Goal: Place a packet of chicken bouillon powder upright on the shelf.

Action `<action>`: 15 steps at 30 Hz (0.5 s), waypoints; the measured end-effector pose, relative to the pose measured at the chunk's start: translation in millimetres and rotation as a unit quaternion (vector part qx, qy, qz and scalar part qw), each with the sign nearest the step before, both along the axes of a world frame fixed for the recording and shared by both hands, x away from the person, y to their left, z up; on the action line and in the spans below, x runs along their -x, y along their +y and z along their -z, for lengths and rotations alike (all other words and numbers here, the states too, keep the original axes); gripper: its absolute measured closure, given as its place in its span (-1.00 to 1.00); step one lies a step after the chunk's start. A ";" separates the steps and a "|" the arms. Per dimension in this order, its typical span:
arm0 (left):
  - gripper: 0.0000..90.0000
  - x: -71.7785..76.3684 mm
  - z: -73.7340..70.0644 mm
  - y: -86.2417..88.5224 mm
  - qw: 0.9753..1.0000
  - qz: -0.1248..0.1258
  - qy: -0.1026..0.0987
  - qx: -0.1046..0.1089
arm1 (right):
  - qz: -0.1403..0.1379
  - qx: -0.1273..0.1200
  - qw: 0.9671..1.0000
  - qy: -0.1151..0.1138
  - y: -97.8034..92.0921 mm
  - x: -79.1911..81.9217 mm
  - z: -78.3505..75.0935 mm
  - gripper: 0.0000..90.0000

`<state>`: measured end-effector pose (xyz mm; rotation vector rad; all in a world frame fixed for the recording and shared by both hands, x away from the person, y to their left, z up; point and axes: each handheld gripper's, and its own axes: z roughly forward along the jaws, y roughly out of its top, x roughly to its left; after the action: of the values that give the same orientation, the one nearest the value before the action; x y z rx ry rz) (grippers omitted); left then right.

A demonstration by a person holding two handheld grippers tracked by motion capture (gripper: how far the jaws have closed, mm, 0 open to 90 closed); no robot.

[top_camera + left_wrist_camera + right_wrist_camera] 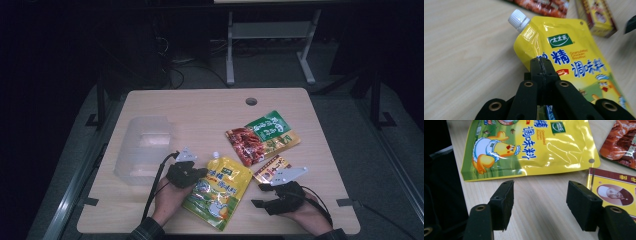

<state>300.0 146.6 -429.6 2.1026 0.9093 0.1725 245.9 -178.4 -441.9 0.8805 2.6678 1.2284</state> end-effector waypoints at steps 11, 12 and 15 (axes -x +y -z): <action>1.00 3.2 -26.9 13.0 0.998 0.033 -0.022 0.056 | 0.018 -0.016 0.999 -0.027 0.7 -9.3 -13.2 -0.41; 1.00 4.0 -28.8 13.9 0.997 0.034 -0.025 0.061 | 0.022 -0.020 0.999 -0.030 0.3 -11.1 -15.7 -0.43; 1.00 5.3 -34.0 15.7 0.996 0.043 -0.036 0.070 | 0.021 -0.038 0.999 -0.029 -0.1 -20.8 -20.6 -0.54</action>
<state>294.8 162.3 -395.6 1.9890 0.7639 0.1350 266.7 -178.5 -421.3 0.8926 2.5586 1.3334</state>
